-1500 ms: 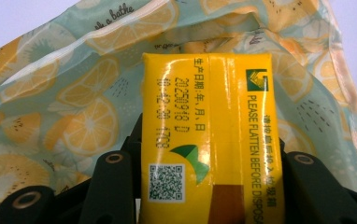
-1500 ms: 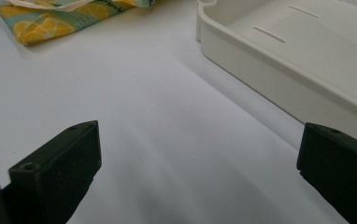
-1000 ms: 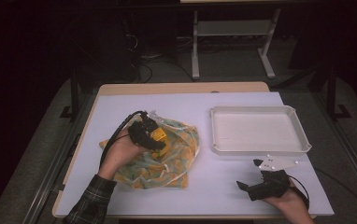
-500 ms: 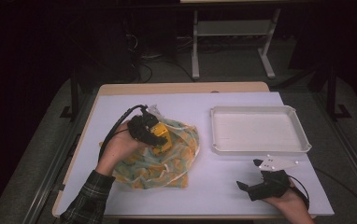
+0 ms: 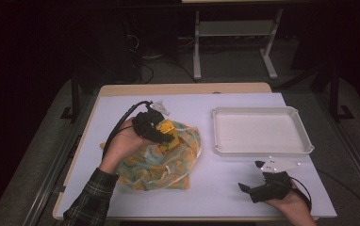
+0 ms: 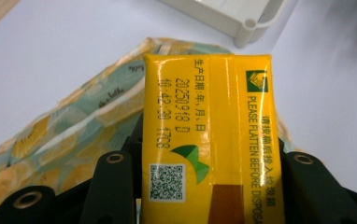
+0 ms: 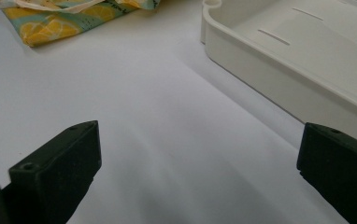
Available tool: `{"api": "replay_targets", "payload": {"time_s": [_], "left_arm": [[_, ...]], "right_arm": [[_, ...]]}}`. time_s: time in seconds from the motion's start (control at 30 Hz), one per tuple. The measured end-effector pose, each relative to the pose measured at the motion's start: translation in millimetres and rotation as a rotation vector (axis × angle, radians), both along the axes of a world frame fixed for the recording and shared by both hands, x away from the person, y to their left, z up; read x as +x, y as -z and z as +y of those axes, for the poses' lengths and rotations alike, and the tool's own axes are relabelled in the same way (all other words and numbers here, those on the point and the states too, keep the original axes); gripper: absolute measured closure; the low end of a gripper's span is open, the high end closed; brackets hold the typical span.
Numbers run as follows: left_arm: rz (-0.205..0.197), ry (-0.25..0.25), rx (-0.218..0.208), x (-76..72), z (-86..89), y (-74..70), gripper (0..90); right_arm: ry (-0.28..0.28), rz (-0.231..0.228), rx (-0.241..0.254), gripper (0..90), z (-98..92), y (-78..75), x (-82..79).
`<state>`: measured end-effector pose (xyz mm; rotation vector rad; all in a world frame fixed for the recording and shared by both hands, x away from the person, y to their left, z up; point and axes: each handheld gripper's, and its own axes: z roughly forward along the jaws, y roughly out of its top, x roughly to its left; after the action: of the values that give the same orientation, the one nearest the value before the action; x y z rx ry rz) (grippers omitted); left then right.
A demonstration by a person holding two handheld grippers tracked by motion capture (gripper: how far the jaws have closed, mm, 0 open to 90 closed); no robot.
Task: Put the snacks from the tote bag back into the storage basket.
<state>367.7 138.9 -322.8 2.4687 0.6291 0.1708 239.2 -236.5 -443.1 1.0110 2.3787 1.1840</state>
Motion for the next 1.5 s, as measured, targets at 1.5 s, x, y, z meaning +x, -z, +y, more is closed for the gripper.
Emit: {"api": "replay_targets", "payload": {"time_s": [1.5], "left_arm": [[-0.023,0.122,-0.079,14.3,-71.3,-7.7,54.3]], "right_arm": [[-0.006,0.006,0.009,0.0,0.0,-0.9,-1.5]]}}
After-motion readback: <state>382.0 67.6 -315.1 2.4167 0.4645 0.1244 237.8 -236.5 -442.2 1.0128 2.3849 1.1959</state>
